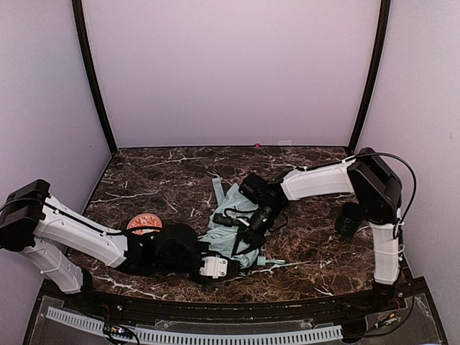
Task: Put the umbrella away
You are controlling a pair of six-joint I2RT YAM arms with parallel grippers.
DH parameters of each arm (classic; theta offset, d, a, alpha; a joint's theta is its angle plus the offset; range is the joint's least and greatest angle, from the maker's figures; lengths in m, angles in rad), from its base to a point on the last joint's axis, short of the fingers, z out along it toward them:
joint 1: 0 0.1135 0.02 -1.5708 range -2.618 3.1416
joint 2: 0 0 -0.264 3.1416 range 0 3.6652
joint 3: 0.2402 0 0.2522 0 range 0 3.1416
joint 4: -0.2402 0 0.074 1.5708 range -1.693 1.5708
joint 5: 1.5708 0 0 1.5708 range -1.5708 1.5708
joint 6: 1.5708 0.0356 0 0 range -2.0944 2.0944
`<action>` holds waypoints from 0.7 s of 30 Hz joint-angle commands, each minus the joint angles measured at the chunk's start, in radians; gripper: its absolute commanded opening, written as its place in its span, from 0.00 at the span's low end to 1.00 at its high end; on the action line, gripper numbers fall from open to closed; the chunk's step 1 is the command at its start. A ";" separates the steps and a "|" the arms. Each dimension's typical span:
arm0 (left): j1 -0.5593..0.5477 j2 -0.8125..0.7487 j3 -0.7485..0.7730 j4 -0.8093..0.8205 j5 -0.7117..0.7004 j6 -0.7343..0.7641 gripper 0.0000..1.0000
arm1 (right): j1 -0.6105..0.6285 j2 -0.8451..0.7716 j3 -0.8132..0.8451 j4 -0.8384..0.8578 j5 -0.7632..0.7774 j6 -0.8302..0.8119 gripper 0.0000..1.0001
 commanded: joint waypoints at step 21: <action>0.000 -0.059 0.110 -0.210 0.117 -0.146 0.00 | -0.080 -0.212 0.136 0.118 0.411 0.374 0.72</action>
